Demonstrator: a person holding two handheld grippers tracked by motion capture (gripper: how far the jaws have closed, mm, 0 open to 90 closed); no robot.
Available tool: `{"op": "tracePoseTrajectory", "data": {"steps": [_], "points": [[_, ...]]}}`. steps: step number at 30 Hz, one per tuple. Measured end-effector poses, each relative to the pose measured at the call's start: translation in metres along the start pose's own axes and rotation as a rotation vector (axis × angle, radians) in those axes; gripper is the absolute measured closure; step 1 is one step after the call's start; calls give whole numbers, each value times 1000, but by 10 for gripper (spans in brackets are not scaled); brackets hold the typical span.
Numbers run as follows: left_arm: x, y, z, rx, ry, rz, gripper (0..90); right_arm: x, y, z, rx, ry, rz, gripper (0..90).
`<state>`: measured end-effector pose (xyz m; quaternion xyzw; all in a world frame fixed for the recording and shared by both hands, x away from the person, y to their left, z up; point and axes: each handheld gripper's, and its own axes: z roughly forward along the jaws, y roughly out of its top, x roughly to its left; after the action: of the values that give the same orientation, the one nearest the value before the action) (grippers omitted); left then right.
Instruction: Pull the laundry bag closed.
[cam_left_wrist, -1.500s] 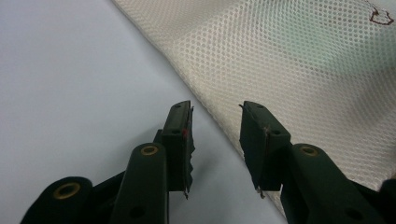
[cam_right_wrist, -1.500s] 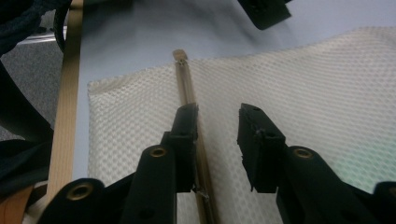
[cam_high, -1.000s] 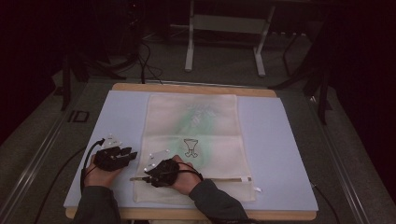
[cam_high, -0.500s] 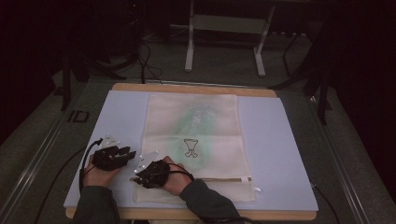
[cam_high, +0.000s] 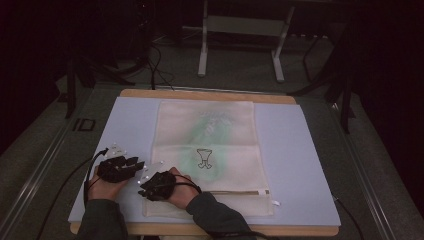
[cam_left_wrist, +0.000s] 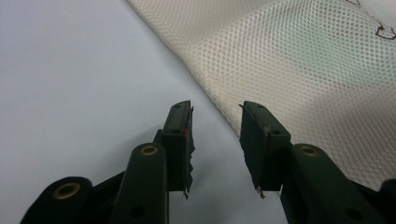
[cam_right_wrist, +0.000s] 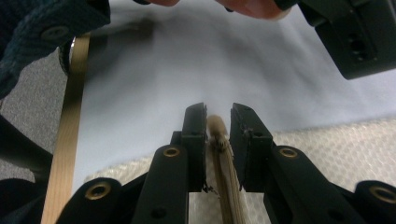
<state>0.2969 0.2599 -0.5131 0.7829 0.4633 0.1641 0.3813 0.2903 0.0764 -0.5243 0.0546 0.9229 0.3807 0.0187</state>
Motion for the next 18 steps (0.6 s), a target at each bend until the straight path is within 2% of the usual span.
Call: {"op": "tracePoseTrajectory", "data": {"steps": [4, 8, 10, 18], "points": [[1, 0, 0, 0, -1, 0, 635, 1, 3, 7, 17, -5, -13, 761], [1, 0, -1, -2, 0, -1, 634, 0, 4, 13, 34, -23, 5, 767], [1, 0, -1, -2, 0, -1, 633, 1, 5, 16, 44, -32, -11, 771], [3, -1, -2, -7, 10, -9, 634, 3, 7, 16, 50, -43, -25, 811]]}}
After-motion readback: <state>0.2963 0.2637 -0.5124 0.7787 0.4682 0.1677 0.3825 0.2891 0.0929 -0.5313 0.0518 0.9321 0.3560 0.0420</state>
